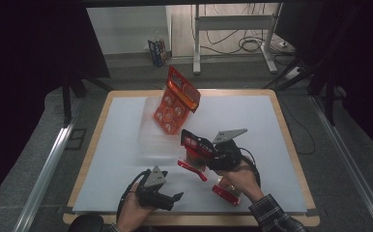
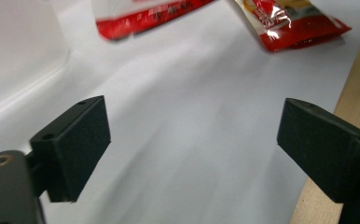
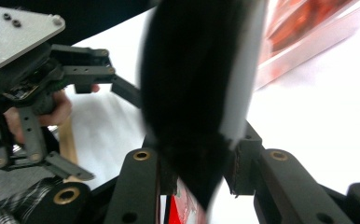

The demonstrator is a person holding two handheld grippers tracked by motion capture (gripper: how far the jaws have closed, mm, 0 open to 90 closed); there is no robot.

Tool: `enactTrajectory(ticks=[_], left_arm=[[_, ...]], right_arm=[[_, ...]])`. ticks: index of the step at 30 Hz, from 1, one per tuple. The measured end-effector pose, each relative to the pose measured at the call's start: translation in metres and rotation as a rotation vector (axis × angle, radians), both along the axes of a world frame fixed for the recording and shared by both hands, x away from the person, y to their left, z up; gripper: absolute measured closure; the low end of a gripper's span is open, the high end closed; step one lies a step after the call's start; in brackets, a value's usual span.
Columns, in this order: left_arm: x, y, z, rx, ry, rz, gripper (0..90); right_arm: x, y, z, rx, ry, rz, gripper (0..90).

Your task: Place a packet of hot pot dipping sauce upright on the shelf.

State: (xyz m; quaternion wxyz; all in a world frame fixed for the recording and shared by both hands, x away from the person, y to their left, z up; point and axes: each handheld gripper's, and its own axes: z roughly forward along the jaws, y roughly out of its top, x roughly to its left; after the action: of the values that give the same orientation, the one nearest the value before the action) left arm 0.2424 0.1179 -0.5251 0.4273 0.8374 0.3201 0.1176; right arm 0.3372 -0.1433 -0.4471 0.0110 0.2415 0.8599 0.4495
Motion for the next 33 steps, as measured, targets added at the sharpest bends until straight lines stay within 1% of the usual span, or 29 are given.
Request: enactTrajectory(ticks=[3, 6, 10, 16, 26, 30, 33], left_arm=[[0.000, 0.003, 0.000, -0.002, 0.009, 0.012, 5.8], [-0.001, 0.006, 0.001, 0.014, 0.011, 0.016, 4.4], [-0.002, 0.011, 0.002, 0.003, 0.008, 0.024, 3.2], [-0.004, 0.018, 0.003, 0.009, 0.008, 0.038, 1.8], [-0.007, 0.029, 0.003, -0.001, 0.019, 0.072, 1.6], [-0.007, 0.031, 0.002, -0.003, 0.024, 0.076, 1.7], [-0.007, 0.030, 0.002, 0.003, 0.027, 0.071, 1.7]], right_arm=[[0.005, -0.004, 0.005, 0.007, -0.015, -0.016, 68.5], [0.010, -0.006, 0.010, 0.011, -0.029, -0.029, 68.5], [0.017, -0.008, 0.016, 0.013, -0.048, -0.046, 68.5], [0.031, -0.005, 0.022, 0.016, -0.071, -0.065, 68.5], [0.052, 0.011, 0.022, -0.008, -0.094, -0.055, 68.6], [0.060, 0.017, 0.023, -0.009, -0.098, -0.046, 68.6], [0.066, 0.024, 0.021, -0.017, -0.096, -0.028, 68.6]])
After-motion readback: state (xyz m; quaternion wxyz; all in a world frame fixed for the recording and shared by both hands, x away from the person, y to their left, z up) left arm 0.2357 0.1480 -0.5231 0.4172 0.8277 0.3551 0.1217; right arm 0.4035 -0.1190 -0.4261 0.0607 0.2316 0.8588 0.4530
